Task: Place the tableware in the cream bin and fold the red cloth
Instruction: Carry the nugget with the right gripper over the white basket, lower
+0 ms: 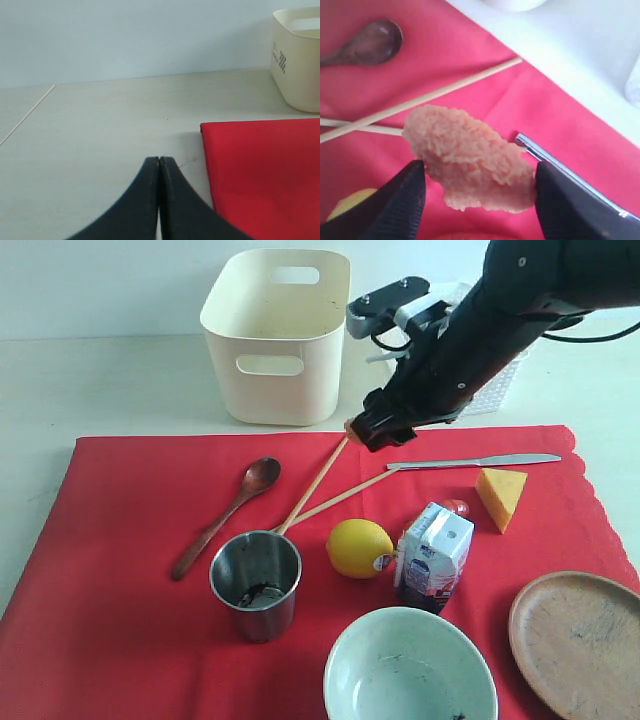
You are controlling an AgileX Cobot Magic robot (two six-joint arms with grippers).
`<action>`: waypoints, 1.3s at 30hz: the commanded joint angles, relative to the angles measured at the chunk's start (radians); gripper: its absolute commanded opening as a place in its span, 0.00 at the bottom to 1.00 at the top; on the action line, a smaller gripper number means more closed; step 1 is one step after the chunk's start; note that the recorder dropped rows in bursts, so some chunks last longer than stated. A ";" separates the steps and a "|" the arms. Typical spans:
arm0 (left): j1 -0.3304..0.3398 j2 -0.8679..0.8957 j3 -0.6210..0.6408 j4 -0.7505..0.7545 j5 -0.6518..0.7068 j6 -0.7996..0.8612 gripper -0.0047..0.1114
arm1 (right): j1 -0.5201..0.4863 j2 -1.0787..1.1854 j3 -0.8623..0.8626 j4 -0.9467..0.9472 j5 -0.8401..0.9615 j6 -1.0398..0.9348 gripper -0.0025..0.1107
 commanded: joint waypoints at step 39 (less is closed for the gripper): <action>-0.006 -0.006 0.000 0.004 -0.006 -0.007 0.05 | -0.245 0.154 0.002 0.160 -0.701 0.130 0.02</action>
